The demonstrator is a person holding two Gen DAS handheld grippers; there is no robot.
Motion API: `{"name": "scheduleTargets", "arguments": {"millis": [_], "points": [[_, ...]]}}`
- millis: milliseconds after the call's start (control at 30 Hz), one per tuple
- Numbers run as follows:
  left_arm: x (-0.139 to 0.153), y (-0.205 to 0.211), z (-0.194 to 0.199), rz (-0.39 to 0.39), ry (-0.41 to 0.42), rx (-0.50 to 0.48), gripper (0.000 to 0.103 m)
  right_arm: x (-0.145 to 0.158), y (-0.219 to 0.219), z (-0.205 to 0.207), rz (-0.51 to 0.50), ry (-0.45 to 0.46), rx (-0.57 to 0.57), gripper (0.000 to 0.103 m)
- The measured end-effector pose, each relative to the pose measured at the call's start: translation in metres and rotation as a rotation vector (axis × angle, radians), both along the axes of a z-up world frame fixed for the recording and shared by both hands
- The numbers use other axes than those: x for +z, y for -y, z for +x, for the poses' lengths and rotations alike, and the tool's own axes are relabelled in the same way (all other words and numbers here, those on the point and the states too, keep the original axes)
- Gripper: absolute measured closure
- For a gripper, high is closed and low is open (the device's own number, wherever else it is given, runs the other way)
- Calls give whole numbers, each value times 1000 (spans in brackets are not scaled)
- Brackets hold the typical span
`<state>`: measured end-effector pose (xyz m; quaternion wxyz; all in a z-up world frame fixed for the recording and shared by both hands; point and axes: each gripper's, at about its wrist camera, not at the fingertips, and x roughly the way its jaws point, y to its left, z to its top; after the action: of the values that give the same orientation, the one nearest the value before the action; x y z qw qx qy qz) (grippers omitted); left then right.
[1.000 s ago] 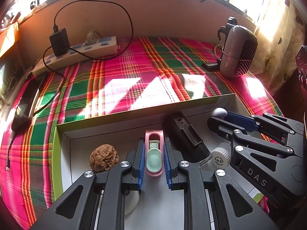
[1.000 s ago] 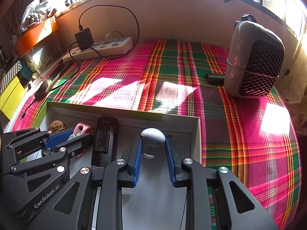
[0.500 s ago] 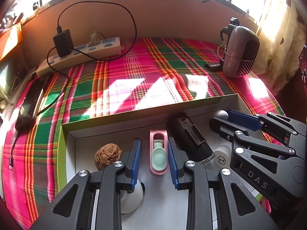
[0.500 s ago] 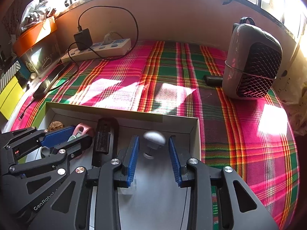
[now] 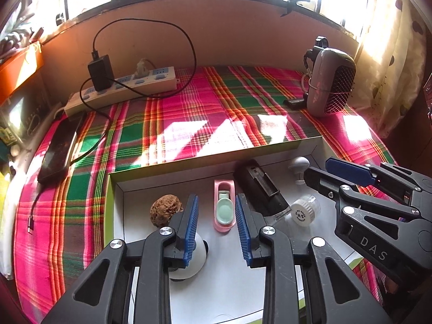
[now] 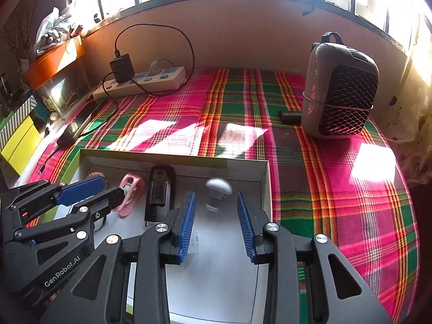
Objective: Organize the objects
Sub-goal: 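Open the left gripper to drop the pink holder while the right releases the white knob in the tray, then withdraw both grippers from the tray toward the remaining items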
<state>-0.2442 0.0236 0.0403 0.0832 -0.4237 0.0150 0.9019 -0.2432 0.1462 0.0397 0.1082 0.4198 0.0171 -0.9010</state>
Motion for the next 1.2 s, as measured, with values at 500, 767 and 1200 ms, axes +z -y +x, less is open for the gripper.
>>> {"name": "scheduleTargets", "arguments": {"millis": [500,767,1200], "points": [[15,5,46,-3,-41,2,77,14,0,50,-12,-43,-5,70],[21,20,78,35,-62,15,77,17,1,80,-25,-56,-3,70],[3,45,120,126,-14,-20,75,8,-1,128,-53,-44,6,69]]}}
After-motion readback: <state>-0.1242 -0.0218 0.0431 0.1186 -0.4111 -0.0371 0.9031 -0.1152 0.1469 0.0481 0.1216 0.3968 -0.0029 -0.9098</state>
